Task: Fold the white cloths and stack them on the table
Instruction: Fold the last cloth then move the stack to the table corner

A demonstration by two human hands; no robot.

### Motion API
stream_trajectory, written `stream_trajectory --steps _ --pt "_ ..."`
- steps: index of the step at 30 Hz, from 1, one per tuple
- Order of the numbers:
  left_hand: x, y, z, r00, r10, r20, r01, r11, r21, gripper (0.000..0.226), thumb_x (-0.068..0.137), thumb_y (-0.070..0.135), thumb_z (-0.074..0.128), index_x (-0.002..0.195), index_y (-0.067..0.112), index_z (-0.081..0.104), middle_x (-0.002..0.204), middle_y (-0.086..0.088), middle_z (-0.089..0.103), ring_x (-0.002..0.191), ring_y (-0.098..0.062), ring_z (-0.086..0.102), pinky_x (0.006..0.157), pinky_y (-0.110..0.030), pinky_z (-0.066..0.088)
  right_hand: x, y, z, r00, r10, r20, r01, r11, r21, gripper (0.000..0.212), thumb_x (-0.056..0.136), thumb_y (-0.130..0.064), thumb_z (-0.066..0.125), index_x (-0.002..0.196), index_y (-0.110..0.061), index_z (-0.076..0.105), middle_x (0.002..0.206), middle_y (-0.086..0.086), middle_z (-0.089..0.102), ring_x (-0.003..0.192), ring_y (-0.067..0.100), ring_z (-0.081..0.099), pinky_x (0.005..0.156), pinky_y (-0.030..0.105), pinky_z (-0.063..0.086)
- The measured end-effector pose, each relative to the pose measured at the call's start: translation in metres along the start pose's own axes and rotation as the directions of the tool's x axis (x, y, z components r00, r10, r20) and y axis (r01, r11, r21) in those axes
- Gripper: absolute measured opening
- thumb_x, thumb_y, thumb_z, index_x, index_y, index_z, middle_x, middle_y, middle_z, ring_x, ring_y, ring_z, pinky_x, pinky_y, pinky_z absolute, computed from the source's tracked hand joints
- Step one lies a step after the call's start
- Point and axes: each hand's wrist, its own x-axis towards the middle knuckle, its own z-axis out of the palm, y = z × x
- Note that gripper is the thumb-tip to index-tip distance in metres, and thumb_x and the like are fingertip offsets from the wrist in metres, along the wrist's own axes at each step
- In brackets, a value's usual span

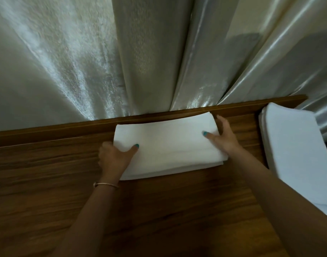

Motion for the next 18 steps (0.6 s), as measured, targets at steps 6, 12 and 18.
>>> stream_trajectory --steps 6,12,18 --pt "0.013 -0.004 -0.003 0.949 -0.172 0.264 0.194 0.979 -0.056 0.086 0.049 0.062 0.082 0.108 0.003 0.061 0.12 -0.014 0.061 0.105 -0.033 0.059 0.081 -0.038 0.053 0.011 -0.009 -0.007 0.93 0.346 0.122 -0.317 0.926 -0.205 0.08 0.055 -0.048 0.089 0.117 -0.011 0.053 0.128 0.009 0.057 0.105 0.029 0.057 0.079 0.039 0.047" --pt "0.025 0.002 -0.014 0.873 -0.208 0.441 0.293 0.947 -0.132 0.072 0.044 0.045 0.092 0.095 0.01 0.055 0.091 -0.005 0.059 0.076 -0.024 0.057 0.063 -0.034 0.05 0.011 -0.014 0.002 0.844 0.508 0.174 -0.434 0.836 -0.337 0.103 0.052 -0.054 0.084 0.138 -0.015 0.041 0.137 0.014 0.045 0.118 0.038 0.047 0.09 0.047 0.046" --pt "0.018 0.001 -0.013 0.861 -0.146 0.488 0.31 0.91 -0.275 0.04 0.056 0.03 0.09 0.079 0.022 0.058 0.085 0.0 0.057 0.068 -0.014 0.054 0.053 -0.028 0.043 -0.005 -0.015 -0.002 0.805 0.535 0.256 -0.47 0.839 -0.274 0.072 0.047 -0.044 0.085 0.105 -0.013 0.059 0.107 0.011 0.06 0.094 0.031 0.06 0.071 0.039 0.053"
